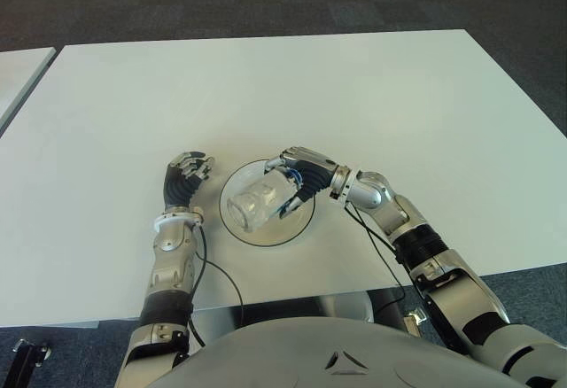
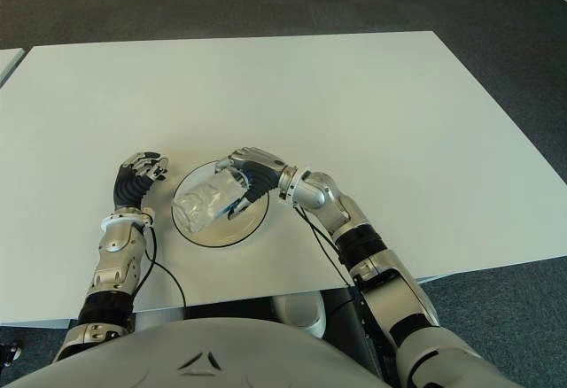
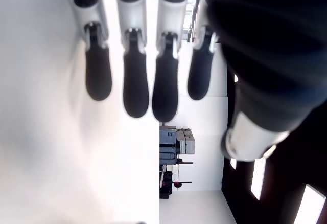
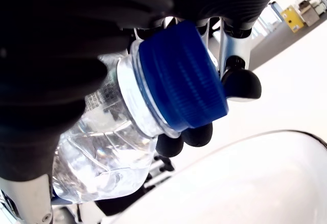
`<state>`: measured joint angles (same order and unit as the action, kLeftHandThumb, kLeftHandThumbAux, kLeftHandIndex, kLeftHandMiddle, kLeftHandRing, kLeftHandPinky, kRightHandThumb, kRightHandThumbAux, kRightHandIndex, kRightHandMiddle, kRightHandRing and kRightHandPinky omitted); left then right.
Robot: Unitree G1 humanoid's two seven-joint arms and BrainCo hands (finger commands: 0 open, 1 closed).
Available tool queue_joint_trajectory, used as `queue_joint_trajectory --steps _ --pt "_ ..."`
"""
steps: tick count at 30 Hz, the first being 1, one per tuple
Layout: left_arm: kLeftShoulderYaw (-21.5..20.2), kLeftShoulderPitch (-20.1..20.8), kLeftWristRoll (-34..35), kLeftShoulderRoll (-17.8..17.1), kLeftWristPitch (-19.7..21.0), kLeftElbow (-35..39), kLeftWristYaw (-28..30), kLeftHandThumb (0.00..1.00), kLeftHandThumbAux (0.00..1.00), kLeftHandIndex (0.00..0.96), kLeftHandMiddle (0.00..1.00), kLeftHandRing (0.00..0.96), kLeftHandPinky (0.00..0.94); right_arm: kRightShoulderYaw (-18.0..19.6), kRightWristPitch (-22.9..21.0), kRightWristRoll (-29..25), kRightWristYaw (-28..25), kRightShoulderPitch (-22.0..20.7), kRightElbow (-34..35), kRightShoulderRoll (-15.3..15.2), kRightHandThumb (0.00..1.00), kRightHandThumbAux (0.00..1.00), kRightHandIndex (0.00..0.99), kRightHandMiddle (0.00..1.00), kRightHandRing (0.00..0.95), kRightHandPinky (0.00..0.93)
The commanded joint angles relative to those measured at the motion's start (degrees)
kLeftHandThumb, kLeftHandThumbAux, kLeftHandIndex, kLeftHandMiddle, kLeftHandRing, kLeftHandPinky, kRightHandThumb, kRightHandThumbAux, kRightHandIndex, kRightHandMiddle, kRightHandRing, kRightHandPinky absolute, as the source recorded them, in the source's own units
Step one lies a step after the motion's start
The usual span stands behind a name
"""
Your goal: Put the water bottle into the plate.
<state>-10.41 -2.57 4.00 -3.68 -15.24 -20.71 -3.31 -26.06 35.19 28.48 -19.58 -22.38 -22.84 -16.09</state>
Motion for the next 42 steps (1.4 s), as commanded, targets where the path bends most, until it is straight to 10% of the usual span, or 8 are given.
queue_joint_trajectory --steps 1,26,34,37,42 --pt "0.07 -0.72 -0.98 -0.09 0.83 -1.20 -0.65 0.708 0.715 0.431 0.570 0.548 0.533 -0.92 -1.60 0.69 -1.47 -0.40 1.45 -0.58 0.701 0.729 0.438 0.852 0.831 0.813" --pt "0.23 -0.86 -1.20 -0.85 -0.74 -1.30 0.31 0.708 0.714 0.432 0.583 0.557 0.537 -2.20 -1.19 -1.60 -5.63 -1.80 4.40 -2.25 0.697 0.731 0.436 0.774 0.756 0.696" --pt "0.17 -0.89 -0.45 -0.68 -0.34 -0.88 0.74 0.708 0.714 0.432 0.580 0.556 0.544 -1.61 -5.23 -7.73 -11.77 -0.45 7.28 -1.72 0.678 0.736 0.411 0.402 0.404 0.396" --pt "0.15 -0.94 -0.18 -0.56 0.09 -0.59 0.81 0.708 0.714 0.432 0.578 0.558 0.548 -1.63 -6.66 -7.30 -11.84 0.37 8.32 -1.69 0.424 0.746 0.215 0.233 0.240 0.264" --pt "0.21 -0.99 -0.27 -0.53 0.72 -0.31 0.45 0.708 0.714 0.431 0.575 0.556 0.536 -1.92 -4.66 -5.61 -9.88 0.34 7.74 -1.89 0.354 0.702 0.075 0.087 0.111 0.171"
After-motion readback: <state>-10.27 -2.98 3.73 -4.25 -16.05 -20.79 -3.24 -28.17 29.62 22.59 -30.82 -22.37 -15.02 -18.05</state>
